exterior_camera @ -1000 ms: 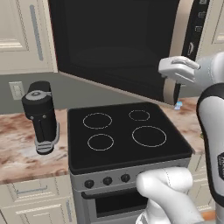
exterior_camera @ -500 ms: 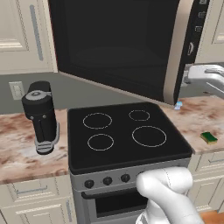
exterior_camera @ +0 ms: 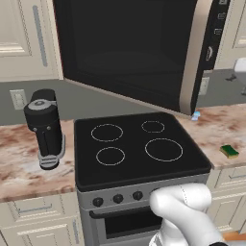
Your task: Place the sponge inside the microwave to prepare for sanitizing.
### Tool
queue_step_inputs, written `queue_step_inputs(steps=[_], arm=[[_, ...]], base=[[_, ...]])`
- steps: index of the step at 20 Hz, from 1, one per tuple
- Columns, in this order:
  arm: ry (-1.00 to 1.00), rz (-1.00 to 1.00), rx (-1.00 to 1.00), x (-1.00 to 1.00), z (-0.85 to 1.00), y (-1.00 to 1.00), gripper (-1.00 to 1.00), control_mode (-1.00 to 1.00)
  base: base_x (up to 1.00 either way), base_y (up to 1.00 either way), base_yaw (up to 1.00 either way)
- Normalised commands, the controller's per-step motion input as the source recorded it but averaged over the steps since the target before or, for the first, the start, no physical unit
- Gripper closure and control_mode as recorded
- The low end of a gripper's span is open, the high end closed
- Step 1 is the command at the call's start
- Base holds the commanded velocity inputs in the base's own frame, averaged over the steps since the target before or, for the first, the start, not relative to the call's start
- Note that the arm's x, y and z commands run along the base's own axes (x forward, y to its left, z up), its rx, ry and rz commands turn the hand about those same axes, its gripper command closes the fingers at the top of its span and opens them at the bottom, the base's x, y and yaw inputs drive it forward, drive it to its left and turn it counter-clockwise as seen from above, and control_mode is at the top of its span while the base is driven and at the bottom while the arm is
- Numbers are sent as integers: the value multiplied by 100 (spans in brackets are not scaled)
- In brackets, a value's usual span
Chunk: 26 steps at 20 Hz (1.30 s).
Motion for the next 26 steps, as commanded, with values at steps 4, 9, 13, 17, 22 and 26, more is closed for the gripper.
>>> queue_step_inputs(steps=[4,9,13,17,22,26], arm=[[3,0,8,40,1,-17,-100,-100],[3,0,10,53,-3,-10,-100,-100],[5,0,19,48,-8,-6,-100,-100],[0,0,28,45,-9,1,-100,-100],[1,0,25,42,-7,10,-100,-100],[4,0,17,32,0,22,-100,-100]], base=[[0,0,0],[0,0,0],[0,0,0],[0,0,0],[0,0,0],[0,0,0]])
